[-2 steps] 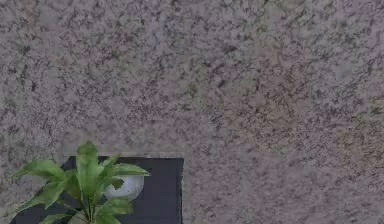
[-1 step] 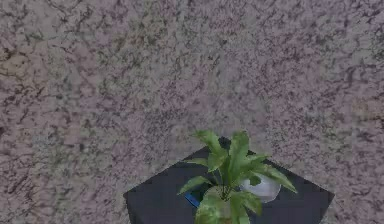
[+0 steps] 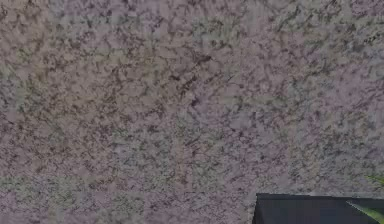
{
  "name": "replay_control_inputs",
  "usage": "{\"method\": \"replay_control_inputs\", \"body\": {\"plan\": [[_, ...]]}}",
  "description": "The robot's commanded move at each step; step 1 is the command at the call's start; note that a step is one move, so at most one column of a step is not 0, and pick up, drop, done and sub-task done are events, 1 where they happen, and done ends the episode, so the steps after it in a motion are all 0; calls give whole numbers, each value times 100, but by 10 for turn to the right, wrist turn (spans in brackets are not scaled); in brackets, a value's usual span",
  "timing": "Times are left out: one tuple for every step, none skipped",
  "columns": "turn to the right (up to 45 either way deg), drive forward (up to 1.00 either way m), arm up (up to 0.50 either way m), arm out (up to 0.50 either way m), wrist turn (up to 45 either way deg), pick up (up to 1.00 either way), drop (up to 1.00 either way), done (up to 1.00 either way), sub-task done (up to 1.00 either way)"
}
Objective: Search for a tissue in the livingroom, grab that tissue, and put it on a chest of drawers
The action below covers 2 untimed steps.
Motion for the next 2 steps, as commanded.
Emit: {"method": "replay_control_inputs", "body": {"plan": [[-150, 0, 0, 0, 0, 0, 0, 0, 0], [0, 0, 0, 48, 0, 0, 0, 0, 0]]}}
